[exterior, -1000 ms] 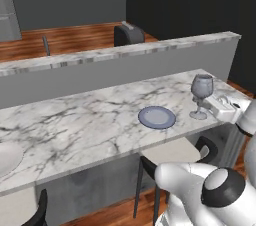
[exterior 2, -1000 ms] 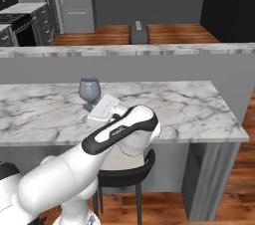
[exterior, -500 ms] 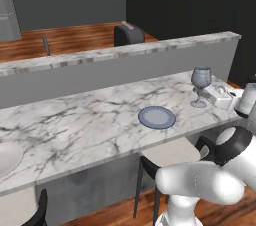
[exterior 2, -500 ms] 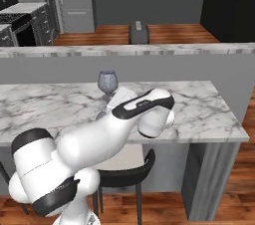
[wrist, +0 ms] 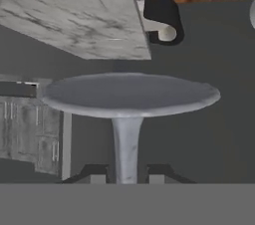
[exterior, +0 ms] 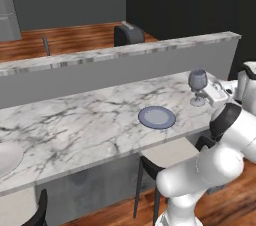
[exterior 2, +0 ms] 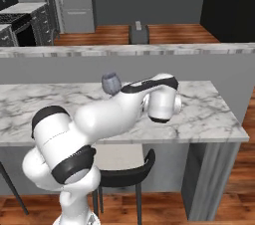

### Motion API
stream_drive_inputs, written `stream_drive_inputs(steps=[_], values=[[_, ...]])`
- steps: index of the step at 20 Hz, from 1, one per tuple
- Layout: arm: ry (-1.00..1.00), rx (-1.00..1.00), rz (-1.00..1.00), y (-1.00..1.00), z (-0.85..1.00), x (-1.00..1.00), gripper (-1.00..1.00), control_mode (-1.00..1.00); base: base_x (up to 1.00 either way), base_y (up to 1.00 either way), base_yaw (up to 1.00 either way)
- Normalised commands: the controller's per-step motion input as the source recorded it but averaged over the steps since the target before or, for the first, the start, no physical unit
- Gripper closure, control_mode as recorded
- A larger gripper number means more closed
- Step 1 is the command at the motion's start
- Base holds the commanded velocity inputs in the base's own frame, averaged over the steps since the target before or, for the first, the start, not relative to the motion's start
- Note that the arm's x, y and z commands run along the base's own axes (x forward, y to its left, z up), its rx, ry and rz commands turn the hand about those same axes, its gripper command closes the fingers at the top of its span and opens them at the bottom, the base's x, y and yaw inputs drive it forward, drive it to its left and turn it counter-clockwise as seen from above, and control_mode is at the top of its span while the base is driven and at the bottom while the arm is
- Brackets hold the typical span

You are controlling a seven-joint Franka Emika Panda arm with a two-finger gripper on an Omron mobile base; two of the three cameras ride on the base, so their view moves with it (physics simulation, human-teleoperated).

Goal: Retrieve the wine glasses from the counter and place one next to each plate.

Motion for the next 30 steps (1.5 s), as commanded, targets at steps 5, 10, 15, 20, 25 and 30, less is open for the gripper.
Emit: stream_drive_inputs(steps=[5,10,15,20,25,30], values=[[-0.18,-0.26,0.0,0.0,-0.17,0.11,1.0,-1.0,0.0,0.0,0.0],[0.0,-0.09,0.0,0.0,-0.03,0.18,1.0,-1.0,0.0,0.0,0.0],[0.13,0.0,0.0,0.0,0.0,0.31,1.0,-1.0,0.0,0.0,0.0],[0.06,0.0,0.0,0.0,-0.03,0.32,1.0,-1.0,0.0,0.0,0.0],[0.02,0.0,0.0,0.0,-0.19,0.35,1.0,-1.0,0.0,0.0,0.0],[0.0,0.0,0.0,0.0,-0.27,0.28,1.0,-1.0,0.0,0.0,0.0]])
